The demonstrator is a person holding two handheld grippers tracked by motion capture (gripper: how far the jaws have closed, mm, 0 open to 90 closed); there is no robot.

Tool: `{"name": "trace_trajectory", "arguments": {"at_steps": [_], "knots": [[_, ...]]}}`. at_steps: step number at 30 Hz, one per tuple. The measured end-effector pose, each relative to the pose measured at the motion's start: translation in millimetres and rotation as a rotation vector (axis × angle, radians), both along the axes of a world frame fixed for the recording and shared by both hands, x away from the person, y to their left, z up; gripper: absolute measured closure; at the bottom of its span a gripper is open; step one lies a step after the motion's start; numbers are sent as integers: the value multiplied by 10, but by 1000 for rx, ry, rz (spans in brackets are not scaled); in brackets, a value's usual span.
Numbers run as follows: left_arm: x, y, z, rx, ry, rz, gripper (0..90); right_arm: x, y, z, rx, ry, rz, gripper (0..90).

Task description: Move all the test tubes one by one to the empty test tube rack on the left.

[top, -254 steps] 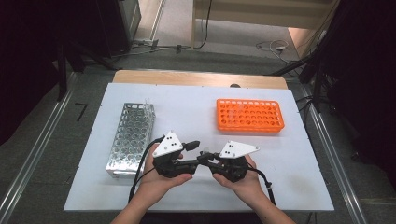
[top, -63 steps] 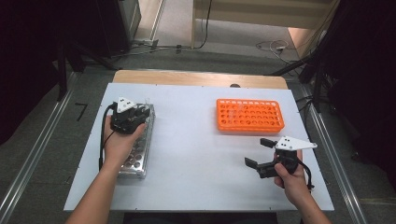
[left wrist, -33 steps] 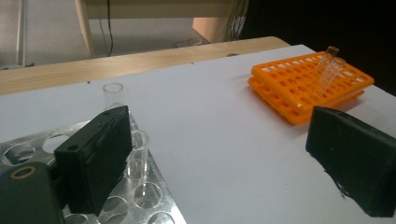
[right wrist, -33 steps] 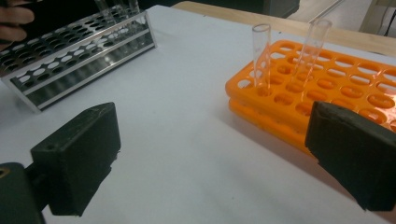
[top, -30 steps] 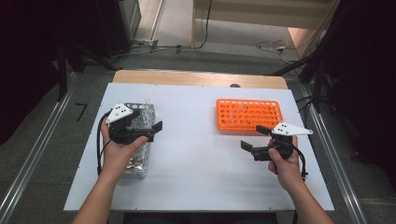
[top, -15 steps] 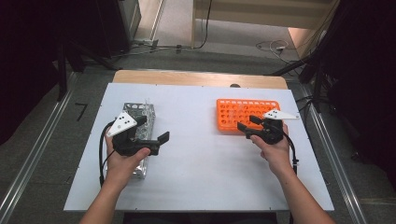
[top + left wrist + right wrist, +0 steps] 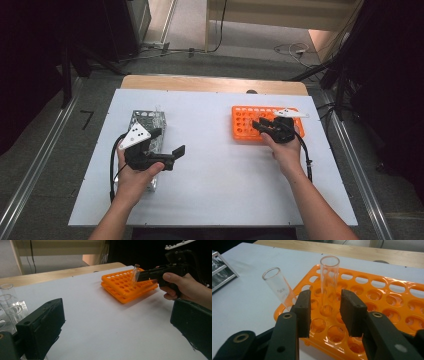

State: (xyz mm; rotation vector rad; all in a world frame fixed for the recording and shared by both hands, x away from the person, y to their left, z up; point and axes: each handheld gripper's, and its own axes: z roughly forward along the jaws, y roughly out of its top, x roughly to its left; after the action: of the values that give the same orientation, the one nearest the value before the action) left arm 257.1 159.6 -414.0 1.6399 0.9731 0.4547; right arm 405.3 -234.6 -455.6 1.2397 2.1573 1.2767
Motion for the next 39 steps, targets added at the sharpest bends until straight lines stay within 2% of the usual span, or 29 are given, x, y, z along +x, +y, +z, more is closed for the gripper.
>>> {"name": "trace_trajectory", "arguments": {"at_steps": [6, 12, 16, 20, 24, 29, 39], "knots": [[3, -8, -7, 0, 3, -2, 0, 56, 72, -55, -27, -1, -7, 640], [6, -11, -11, 0, 7, -3, 0, 89, 112, -118, -52, -2, -29, 647], [6, -15, -15, 0, 6, -6, 0, 102, 130, -147, -54, -12, -36, 665], [10, -8, -14, 1, 7, -4, 0, 105, 149, -163, -56, -29, -39, 728], [4, -11, -11, 0, 5, -5, 0, 86, 178, -156, -76, -50, -29, 736], [4, -14, -12, -2, 5, -5, 0, 56, 139, -87, -46, -75, -26, 738], [9, -18, 0, -2, 0, -6, 0, -79, 4, 170, 10, -147, -23, 739]]}}
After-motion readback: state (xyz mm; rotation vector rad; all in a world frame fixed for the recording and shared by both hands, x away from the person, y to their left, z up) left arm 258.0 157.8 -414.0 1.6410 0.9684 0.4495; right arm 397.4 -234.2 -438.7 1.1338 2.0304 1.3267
